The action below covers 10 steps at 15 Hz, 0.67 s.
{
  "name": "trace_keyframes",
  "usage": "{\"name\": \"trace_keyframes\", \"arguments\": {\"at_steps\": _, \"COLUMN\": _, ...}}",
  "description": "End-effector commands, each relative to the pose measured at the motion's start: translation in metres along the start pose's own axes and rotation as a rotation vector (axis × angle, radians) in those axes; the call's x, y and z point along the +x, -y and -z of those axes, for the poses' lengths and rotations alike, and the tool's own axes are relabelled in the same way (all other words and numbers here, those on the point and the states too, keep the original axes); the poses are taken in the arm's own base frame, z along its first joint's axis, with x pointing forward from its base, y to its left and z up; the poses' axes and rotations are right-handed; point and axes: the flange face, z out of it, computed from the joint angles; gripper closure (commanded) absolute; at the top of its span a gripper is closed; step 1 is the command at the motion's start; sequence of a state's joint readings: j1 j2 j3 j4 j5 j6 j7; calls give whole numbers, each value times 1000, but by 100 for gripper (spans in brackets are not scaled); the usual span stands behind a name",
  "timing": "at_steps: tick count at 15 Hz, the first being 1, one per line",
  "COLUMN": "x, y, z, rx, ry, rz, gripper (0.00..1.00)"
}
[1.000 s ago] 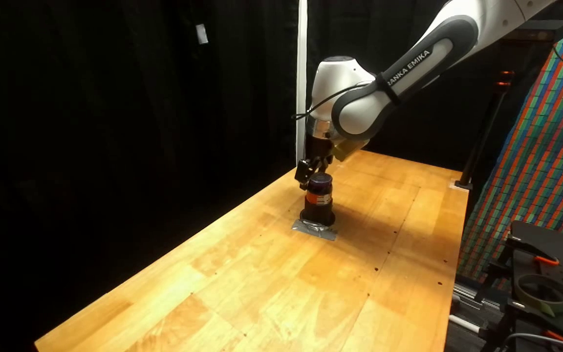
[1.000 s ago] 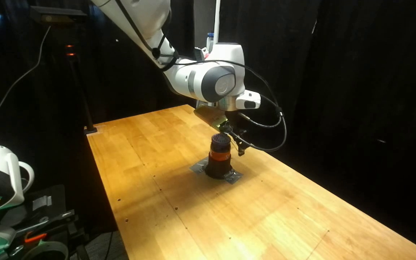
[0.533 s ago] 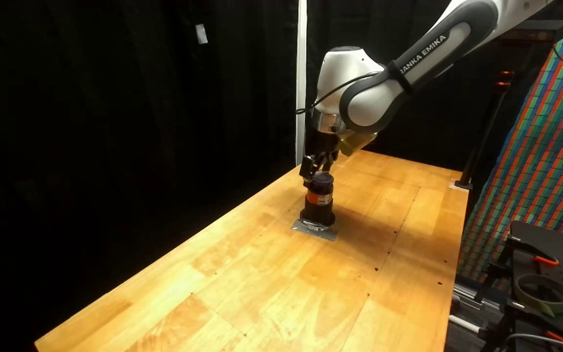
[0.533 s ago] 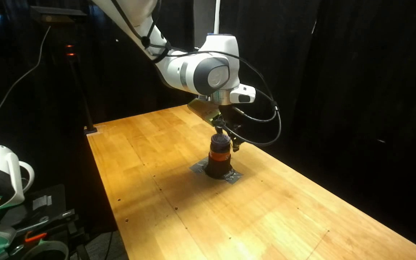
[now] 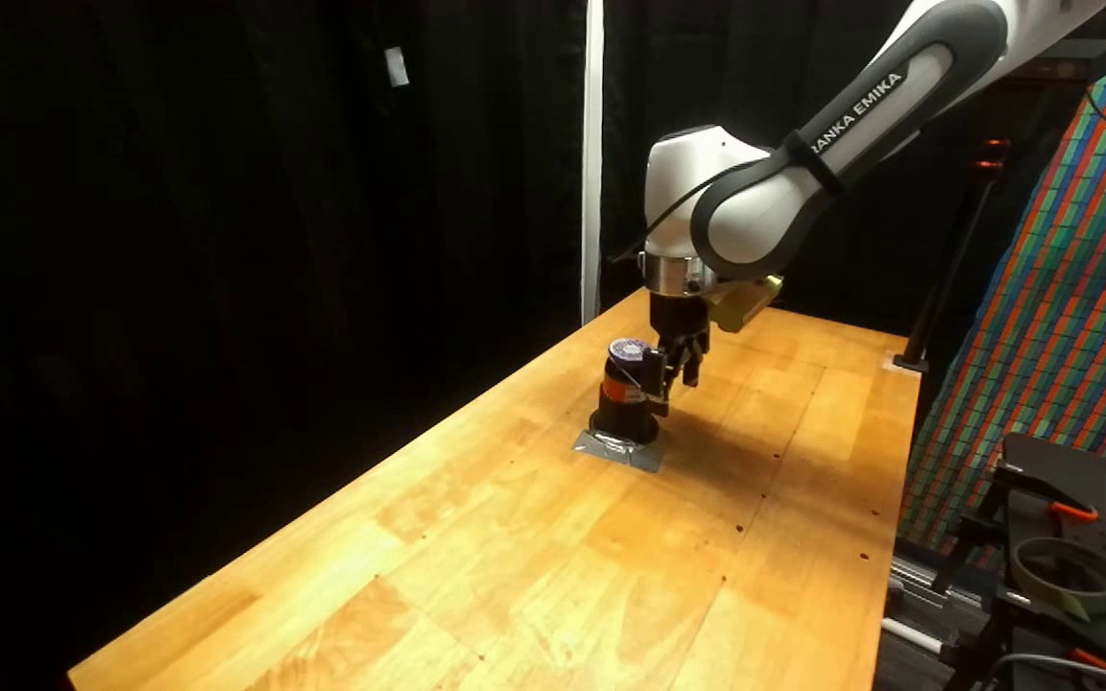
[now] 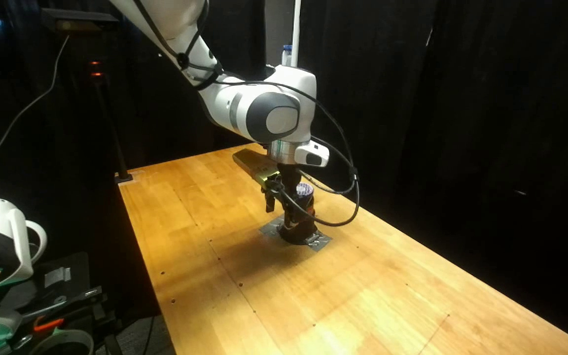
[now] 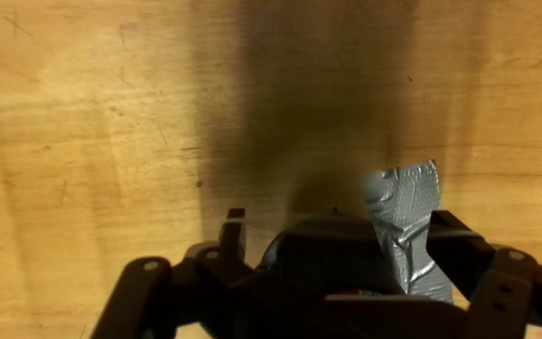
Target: Put the rubber band around the cup
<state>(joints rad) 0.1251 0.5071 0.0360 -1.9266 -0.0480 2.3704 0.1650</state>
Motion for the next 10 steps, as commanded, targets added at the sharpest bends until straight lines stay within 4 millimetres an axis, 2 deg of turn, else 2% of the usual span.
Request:
{"name": "trace_keyframes", "arguments": {"at_steps": 1, "x": -24, "y": -12, "z": 1, "rx": 5, "ry": 4, "rz": -13, "gripper": 0}}
{"name": "trace_keyframes", "arguments": {"at_steps": 6, "x": -32, "y": -15, "z": 19, "rx": 30, "ry": -212, "rz": -34, "gripper": 0}}
{"name": "trace_keyframes", "arguments": {"at_steps": 10, "x": -49, "y": -16, "z": 20, "rx": 44, "ry": -308, "rz": -18, "gripper": 0}}
